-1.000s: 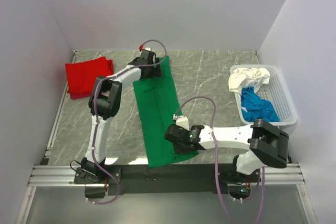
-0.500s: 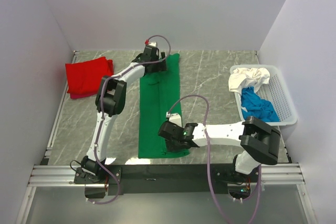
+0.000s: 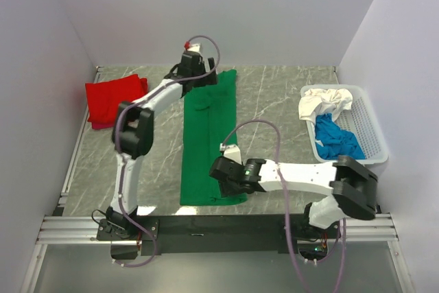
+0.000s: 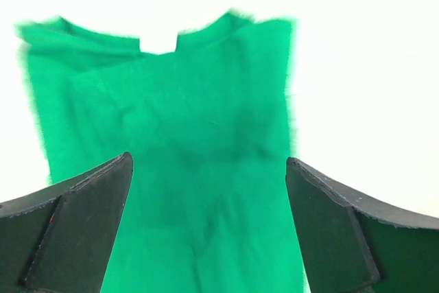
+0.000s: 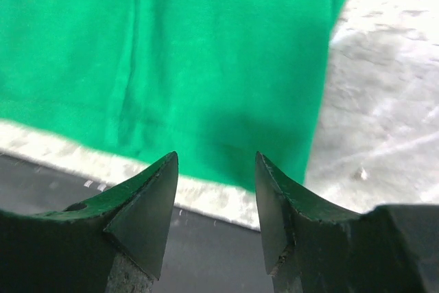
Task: Fold and stack the t-shirts
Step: Fold the tshirt
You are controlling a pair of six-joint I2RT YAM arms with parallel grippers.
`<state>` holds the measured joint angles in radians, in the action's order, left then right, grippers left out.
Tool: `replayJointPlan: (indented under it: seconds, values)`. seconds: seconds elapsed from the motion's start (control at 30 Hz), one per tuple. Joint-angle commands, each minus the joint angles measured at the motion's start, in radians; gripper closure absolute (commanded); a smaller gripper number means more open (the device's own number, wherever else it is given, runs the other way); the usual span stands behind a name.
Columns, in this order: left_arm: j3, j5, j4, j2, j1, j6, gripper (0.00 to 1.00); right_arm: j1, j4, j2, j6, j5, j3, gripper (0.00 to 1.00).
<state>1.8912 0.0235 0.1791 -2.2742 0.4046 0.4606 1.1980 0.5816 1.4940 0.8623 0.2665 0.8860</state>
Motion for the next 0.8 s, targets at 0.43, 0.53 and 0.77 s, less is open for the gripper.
replayJointPlan:
  seconds: [0.43, 0.53, 0.77]
  values:
    - [-1.075, 0.223, -0.021, 1.143, 0.069, 0.188, 0.01, -0.081, 0.018, -0.317, 0.037, 0.056, -0.211, 0.42]
    - [-1.213, 0.234, 0.049, 1.276, 0.121, 0.272, 0.01, -0.095, 0.021, -0.342, 0.037, 0.051, -0.234, 0.42]
    - [-1.428, 0.237, 0.221, 1.510, 0.252, 0.458, 0.03, -0.101, -0.077, -0.388, 0.053, -0.019, -0.306, 0.42]
